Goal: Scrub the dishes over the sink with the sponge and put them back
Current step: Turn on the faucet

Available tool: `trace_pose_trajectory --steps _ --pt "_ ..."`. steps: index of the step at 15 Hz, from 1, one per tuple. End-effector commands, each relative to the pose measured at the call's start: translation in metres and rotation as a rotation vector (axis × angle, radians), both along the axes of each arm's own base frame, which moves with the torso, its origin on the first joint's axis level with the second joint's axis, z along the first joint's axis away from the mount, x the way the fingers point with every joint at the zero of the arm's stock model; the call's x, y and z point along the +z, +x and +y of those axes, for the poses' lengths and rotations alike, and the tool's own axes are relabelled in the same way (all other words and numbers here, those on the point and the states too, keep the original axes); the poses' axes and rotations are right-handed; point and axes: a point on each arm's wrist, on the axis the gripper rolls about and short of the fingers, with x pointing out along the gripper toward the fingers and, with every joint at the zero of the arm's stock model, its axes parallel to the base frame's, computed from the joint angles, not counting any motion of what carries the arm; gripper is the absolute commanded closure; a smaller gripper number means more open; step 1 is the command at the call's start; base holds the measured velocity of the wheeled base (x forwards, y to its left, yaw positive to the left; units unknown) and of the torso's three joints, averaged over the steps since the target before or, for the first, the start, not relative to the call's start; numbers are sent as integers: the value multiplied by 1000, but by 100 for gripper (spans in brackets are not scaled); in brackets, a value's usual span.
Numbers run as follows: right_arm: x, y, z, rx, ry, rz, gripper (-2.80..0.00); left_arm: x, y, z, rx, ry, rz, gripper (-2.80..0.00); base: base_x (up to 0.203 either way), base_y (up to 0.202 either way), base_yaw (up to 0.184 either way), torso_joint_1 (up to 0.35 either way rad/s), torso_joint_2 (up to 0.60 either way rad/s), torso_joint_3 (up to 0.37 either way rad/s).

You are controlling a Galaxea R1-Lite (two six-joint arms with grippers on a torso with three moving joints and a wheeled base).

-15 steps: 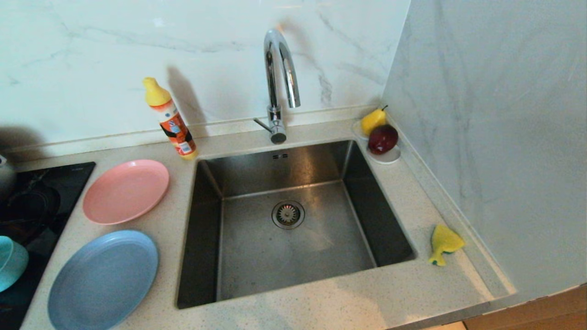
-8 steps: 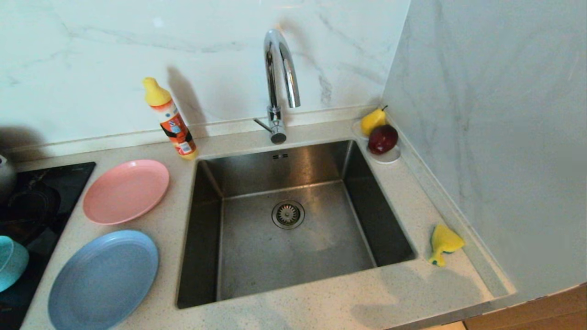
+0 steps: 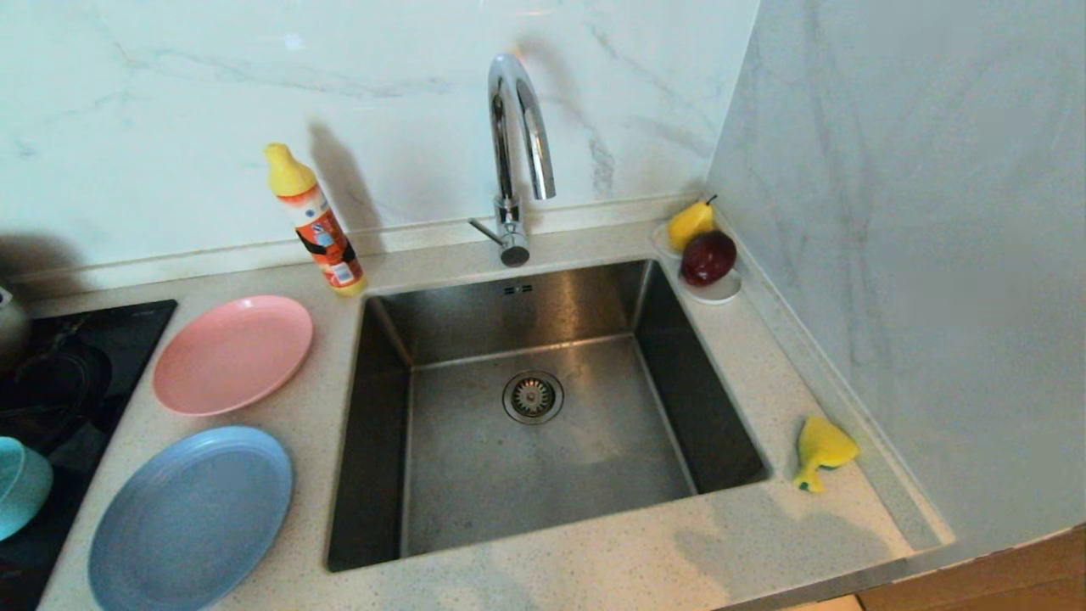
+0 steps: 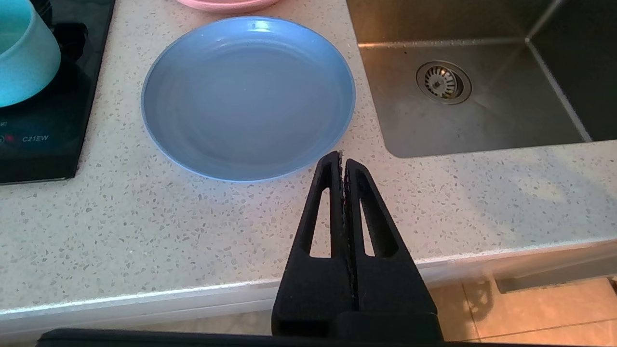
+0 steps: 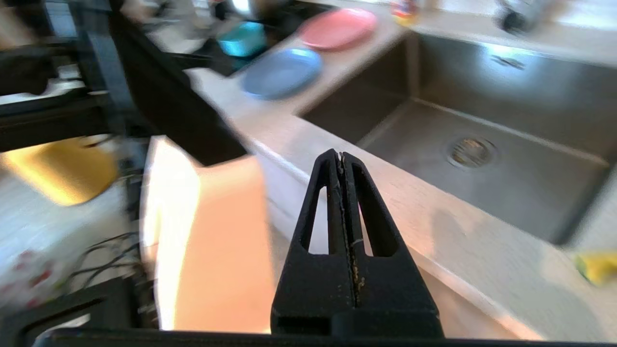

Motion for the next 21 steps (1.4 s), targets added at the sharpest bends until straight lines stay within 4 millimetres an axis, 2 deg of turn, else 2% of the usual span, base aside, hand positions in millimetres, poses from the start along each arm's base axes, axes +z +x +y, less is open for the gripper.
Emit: trace_pose_trajectory --steps 1,2,4,6,8,11,12,16,21 --pt "-14 -5 2 -71 0 -12 0 0 0 0 1 -1 1 0 0 0 0 0 0 0" --pt "-26 -5 3 -87 0 -10 0 0 0 0 1 -1 1 0 0 0 0 0 0 0" --pt "-37 -12 2 -160 17 -46 0 0 0 0 0 -1 1 0 0 0 0 0 0 0" --pt "-49 -15 -2 -377 58 -92 0 0 0 0 1 -1 1 0 0 0 0 0 0 0" --pt "-60 -10 -6 -577 63 -80 0 0 0 0 1 -1 2 0 0 0 0 0 0 0" --pt "-90 4 -12 -876 -67 -58 0 0 0 0 -1 -1 0 0 0 0 0 0 0 0" --pt "-92 4 -13 -935 -80 -52 0 0 0 0 1 -1 1 0 0 0 0 0 0 0" --pt "-104 5 -15 -999 -125 59 0 0 0 0 1 -1 1 0 0 0 0 0 0 0" --pt "-103 5 -15 -1002 -55 89 0 0 0 0 1 -1 1 0 0 0 0 0 0 0"
